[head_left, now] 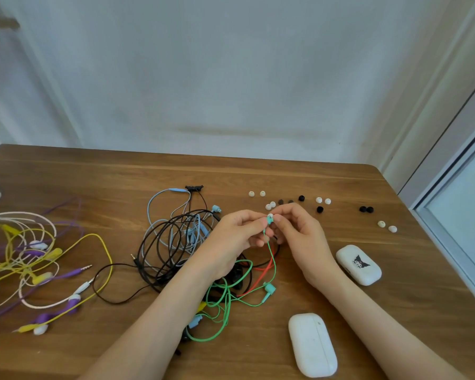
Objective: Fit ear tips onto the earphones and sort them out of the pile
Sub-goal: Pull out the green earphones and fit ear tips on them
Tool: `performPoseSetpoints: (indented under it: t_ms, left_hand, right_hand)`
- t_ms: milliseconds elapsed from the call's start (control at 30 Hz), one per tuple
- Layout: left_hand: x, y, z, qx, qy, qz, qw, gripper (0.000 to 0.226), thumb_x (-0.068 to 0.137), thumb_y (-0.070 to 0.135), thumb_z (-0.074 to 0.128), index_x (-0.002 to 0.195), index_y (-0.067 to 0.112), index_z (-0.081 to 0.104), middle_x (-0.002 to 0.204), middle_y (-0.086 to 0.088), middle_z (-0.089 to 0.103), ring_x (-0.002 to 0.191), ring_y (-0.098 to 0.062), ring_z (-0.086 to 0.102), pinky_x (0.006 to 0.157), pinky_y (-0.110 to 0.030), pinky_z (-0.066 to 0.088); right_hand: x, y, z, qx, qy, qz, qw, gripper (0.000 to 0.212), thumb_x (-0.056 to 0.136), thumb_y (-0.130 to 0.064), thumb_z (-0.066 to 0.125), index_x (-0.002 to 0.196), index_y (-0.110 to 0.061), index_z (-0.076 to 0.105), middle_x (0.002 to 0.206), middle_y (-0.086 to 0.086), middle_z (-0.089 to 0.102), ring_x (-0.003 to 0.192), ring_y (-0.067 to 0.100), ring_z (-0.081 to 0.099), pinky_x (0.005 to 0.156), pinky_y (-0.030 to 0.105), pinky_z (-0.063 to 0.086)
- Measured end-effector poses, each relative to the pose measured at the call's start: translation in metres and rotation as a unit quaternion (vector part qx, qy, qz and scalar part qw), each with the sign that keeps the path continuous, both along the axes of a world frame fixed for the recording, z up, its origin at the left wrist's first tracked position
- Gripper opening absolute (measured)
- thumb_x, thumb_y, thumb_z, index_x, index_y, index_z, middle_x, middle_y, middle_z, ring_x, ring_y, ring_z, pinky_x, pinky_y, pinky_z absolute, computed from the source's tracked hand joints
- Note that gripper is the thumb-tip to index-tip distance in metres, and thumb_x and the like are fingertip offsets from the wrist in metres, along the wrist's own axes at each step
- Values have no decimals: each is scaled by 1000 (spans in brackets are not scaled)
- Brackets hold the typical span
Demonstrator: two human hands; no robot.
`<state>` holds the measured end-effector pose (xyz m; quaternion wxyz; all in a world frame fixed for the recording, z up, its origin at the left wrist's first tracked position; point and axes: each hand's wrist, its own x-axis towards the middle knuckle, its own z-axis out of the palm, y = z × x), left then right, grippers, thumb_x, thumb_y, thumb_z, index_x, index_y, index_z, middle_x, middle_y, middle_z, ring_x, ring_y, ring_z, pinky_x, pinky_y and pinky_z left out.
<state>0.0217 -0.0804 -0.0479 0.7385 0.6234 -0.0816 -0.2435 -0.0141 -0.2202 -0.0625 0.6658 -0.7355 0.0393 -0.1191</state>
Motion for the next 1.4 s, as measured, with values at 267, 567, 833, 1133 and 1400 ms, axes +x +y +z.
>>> performPoseSetpoints:
  t_ms: [267,567,833,1133,1400]
  left_hand:
    - [-2,2,5,-10,16,-10,1000,13,95,6,54,94,1,66,69,-5,67,59,-8,60,57,-16,49]
    - [-2,2,7,-20,24,-8,999,10,94,6,55,91,4,65,70,-5,67,59,-7,61,58,-16,50]
    - [-1,2,6,5,13,-5,1000,10,93,4,56,87,5,64,67,-3,65,57,-6,58,58,-15,49]
    - [-2,0,4,51,-14,10,999,10,90,4,60,82,7,63,61,1,61,56,-7,54,56,-16,45]
    - [-2,0,4,-19,25,43,999,12,94,4,56,84,5,63,64,-2,63,55,-7,55,54,-16,46]
  right_hand:
    - [1,-6,1,53,17,38,998,9,95,-6,53,91,-4,61,73,3,62,66,11,52,55,21,41]
    - [3,-8,0,65,16,62,996,10,95,-4,52,90,-1,61,73,13,55,64,17,46,55,22,38]
    - [2,-12,-2,51,19,102,993,17,96,-7,49,91,4,61,72,5,55,66,15,45,59,22,37]
    - [4,-17,1,180,40,177,967,10,86,-14,56,85,-7,62,69,0,54,64,8,48,59,20,38]
    - [6,-10,-1,166,43,57,983,16,95,-1,50,84,-5,60,65,2,53,62,12,45,54,24,39]
